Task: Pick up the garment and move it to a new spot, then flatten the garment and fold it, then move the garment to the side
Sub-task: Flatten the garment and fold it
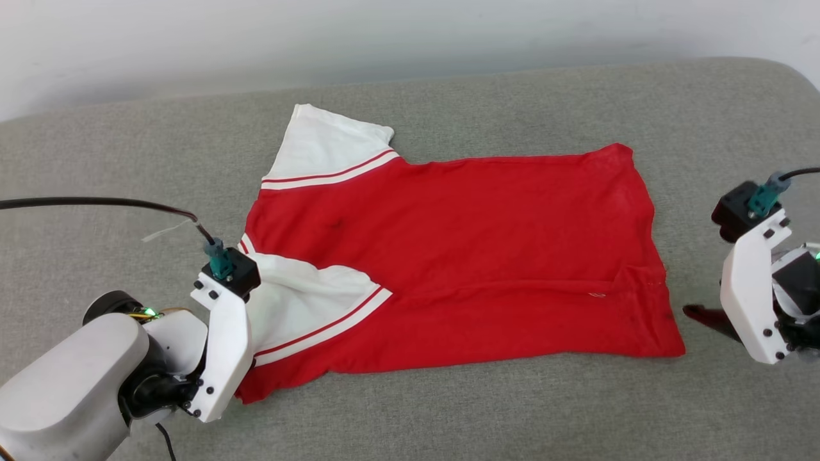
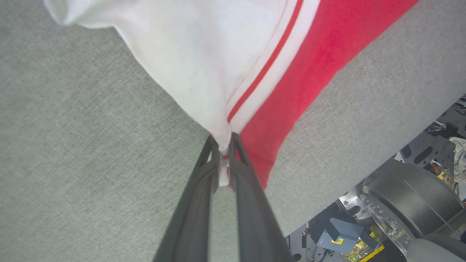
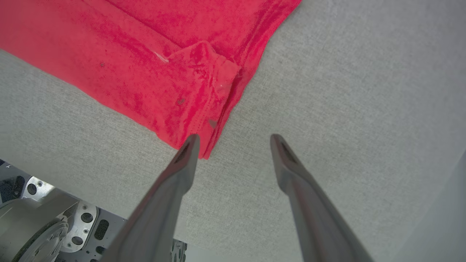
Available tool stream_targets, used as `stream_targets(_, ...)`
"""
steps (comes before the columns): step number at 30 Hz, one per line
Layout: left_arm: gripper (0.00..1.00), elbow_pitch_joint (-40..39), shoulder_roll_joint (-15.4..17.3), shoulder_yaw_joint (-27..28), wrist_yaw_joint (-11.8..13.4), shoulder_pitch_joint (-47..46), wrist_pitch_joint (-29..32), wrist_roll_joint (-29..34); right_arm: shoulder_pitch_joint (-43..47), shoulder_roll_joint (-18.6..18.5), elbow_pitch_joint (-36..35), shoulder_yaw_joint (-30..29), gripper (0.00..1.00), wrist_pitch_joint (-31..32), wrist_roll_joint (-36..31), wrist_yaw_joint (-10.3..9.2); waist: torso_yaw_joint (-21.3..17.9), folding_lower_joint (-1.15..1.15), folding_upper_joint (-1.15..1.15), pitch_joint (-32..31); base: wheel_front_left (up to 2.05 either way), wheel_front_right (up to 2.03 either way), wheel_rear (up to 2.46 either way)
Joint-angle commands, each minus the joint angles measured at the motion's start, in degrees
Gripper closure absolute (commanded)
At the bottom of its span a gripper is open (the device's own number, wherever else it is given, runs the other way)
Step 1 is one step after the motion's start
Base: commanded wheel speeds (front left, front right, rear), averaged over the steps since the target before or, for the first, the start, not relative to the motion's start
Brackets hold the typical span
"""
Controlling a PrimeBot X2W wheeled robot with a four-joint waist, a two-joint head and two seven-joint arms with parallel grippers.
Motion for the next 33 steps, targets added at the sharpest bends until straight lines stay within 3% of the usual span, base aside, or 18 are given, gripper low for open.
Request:
stream_targets(1, 1.00, -0.18, -0.07, -0.18, -0.07, -0.38, -0.02, 0.38, -0.24, 0.09, 0.49, 0.32, 0.00, 0.38, 0.41, -0.04, 0.32, 0.00, 0.00, 0.25, 0.00, 0.00, 0.00)
stream_targets(13, 1.00, -1.81, -1.14, -0.53, 0.45, -0.47, -1.15, 0.97, 5.18, 11.09, 15.79, 2.76, 0.00, -5.62, 1.99, -0.03, 1.45, 0.00, 0.00, 2.45, 0.00, 0.00, 0.00)
stream_targets(19, 1.00, -1.33, -0.70, -0.33, 0.50, 0.25, -2.01, 0.87, 7.27, 13.55, 19.67, 6.25, 0.01, -7.74, 2.91, -0.03, 1.22, 0.00, 0.00, 2.73, 0.00, 0.00, 0.00)
stream_targets(20, 1.00, -1.17, -0.60, -0.28, 0.51, 0.55, -2.29, 0.69, 6.77, 13.23, 19.41, 6.29, 0.84, -8.64, 3.14, -0.03, 1.11, 0.00, 0.00, 2.52, 0.00, 0.00, 0.00)
stream_targets(21, 1.00, -1.03, -0.39, -0.17, 0.55, 0.80, -2.44, 0.56, 6.02, 12.77, 18.96, 6.19, 1.00, -9.63, 3.30, -0.03, 0.99, 0.00, 0.00, 2.25, 0.00, 0.00, 0.00)
stream_targets(30, 1.00, -3.28, 3.06, 0.76, 0.71, 4.00, -4.11, -1.45, 2.00, 3.86, 10.22, 6.54, 1.00, -14.60, 5.38, -0.04, 0.42, 0.00, 0.00, -1.71, 0.00, 0.00, 0.00)
stream_targets(31, 1.00, -5.74, 4.48, 0.65, 1.13, 5.90, -4.22, -2.09, 3.15, 0.43, 6.48, 7.17, 1.00, -14.98, 6.23, -0.05, 0.40, 0.00, 0.00, -2.55, 0.00, 0.00, 0.00)
stream_targets(33, 1.00, -7.48, 5.50, 0.31, 1.59, 7.19, -4.20, -2.41, 4.27, -1.54, 3.88, 7.97, 1.00, -14.36, 6.81, -0.05, 0.36, 0.00, 0.00, -2.86, 0.00, 0.00, 0.00)
